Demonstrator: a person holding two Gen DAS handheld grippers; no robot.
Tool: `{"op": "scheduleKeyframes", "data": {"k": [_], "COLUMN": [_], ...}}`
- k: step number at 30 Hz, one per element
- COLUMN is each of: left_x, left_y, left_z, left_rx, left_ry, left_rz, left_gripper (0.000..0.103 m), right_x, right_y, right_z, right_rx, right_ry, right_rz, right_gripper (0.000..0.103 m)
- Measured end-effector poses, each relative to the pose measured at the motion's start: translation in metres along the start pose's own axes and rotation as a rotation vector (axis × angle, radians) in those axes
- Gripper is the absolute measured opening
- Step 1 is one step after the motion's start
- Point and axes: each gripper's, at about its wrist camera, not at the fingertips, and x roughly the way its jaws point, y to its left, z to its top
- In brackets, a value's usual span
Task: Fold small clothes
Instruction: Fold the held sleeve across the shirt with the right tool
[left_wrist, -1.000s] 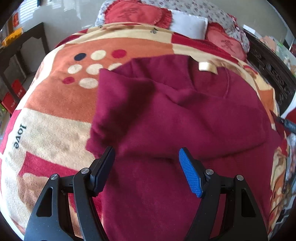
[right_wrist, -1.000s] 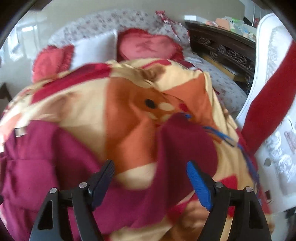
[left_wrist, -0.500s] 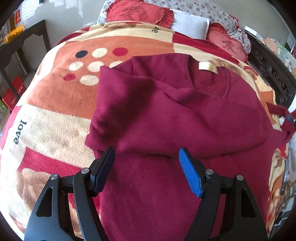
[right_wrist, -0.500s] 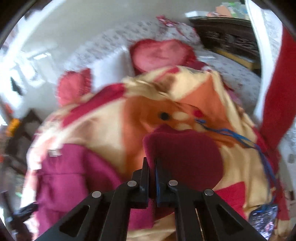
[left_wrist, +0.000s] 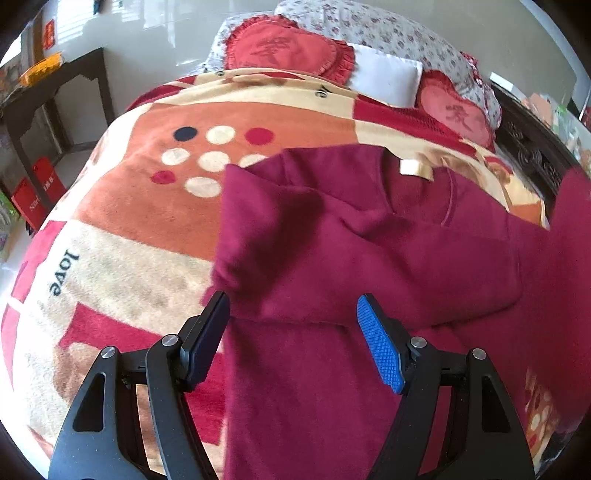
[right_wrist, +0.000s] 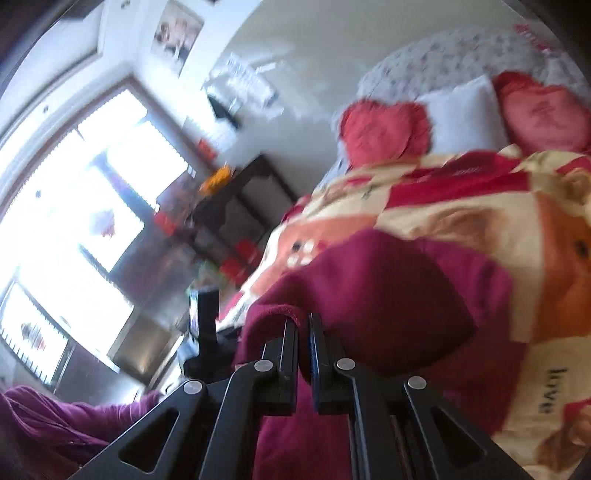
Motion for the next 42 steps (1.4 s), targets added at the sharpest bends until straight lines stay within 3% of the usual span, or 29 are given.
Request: {"op": "scheduleKeyframes", "data": {"k": [4, 8, 12, 15, 17, 18, 19, 21, 25, 27, 35, 38, 42], "left_x": [-0.003, -0.006, -0.007, -0.007, -0.005, -0.004, -0.002, 0.003, 0.013, 0.014, 0.013, 0.015, 0.013], "left_y": [0.022, 0.037, 0.039, 0.038, 0.037, 0.036, 0.035, 0.033, 0.024, 0.021, 0.041, 0.052, 0.056], "left_z": [-0.002, -0.007, -0.011, -0.013, -0.012, -0.012, -0.012, -0.011, -0.013, -0.013, -0.015, -0.017, -0.02], "left_rx": [-0.05, -0.082, -0.065, -0.07, -0.079, -0.081, -0.08, -0.074, -0.058, -0.065, -0.082, -0.123, -0.111], "left_ry": [0.019, 0.039, 0.061, 0.071, 0.072, 0.07, 0.07, 0.075, 0.098, 0.089, 0.079, 0.086, 0.081], "left_rz": [-0.002, -0.028, -0.082, -0.157, -0.194, -0.202, -0.208, -0.211, -0.233, -0.233, -0.199, -0.193, -0.185], "left_gripper": [0.072, 0.072, 0.072, 0.072, 0.072, 0.072, 0.072, 0.072, 0.072, 0.072, 0.072, 0.072, 0.072], "right_x": [0.069, 0.154, 0.214, 0.233, 0.236, 0.233, 0.223, 0.199, 0.148, 0.132, 0.14, 0.151, 0.134], "right_y": [-0.016, -0.053, -0.079, -0.081, -0.079, -0.077, -0.074, -0.063, -0.047, -0.042, -0.021, -0.013, -0.006], "right_z": [0.01, 0.019, 0.039, 0.047, 0.048, 0.047, 0.046, 0.045, 0.028, 0.014, -0.05, -0.055, -0.046], "right_rx": [0.0, 0.011, -0.04, -0.064, -0.063, -0.06, -0.056, -0.046, -0.014, 0.01, 0.0, -0.047, -0.042], "right_ry": [0.191, 0.365, 0.387, 0.351, 0.334, 0.321, 0.286, 0.206, 0.114, 0.079, 0.198, 0.243, 0.126], "right_rz": [-0.028, -0.182, -0.378, -0.417, -0.412, -0.413, -0.416, -0.406, -0.387, -0.329, -0.191, -0.244, -0.296], "right_gripper": [0.005, 0.005, 0.005, 0.005, 0.009, 0.018, 0.034, 0.05, 0.05, 0.05, 0.053, 0.053, 0.053]}}
